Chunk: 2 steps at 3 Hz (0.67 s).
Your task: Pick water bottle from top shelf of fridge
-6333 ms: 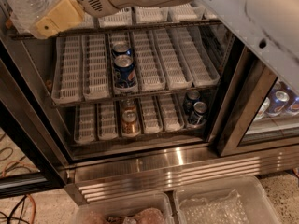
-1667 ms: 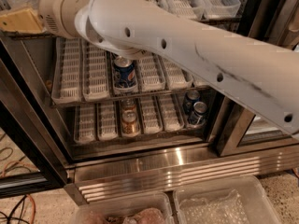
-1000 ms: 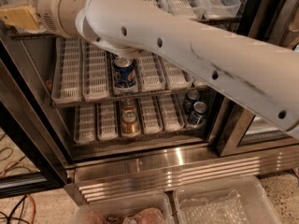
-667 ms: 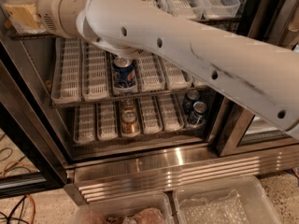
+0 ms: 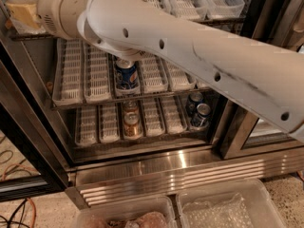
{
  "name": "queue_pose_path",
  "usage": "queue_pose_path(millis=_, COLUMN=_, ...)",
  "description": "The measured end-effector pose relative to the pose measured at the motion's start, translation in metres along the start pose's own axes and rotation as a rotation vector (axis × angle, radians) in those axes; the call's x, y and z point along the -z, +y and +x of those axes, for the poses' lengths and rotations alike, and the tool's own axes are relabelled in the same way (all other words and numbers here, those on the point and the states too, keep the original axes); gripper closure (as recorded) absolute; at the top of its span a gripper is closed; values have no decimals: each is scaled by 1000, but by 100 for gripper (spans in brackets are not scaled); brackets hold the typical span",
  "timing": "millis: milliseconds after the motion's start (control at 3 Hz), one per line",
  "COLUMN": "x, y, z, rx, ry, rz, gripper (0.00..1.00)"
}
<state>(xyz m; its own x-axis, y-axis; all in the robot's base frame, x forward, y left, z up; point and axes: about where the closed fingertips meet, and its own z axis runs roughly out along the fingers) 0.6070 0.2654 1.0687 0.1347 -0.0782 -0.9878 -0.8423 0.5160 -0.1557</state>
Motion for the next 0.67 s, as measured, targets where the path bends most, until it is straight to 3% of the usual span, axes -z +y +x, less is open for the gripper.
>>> queue_pose_path(millis=667, x=0, y=7, z=-15, rx=20, ry=-26, rz=-27, gripper=100)
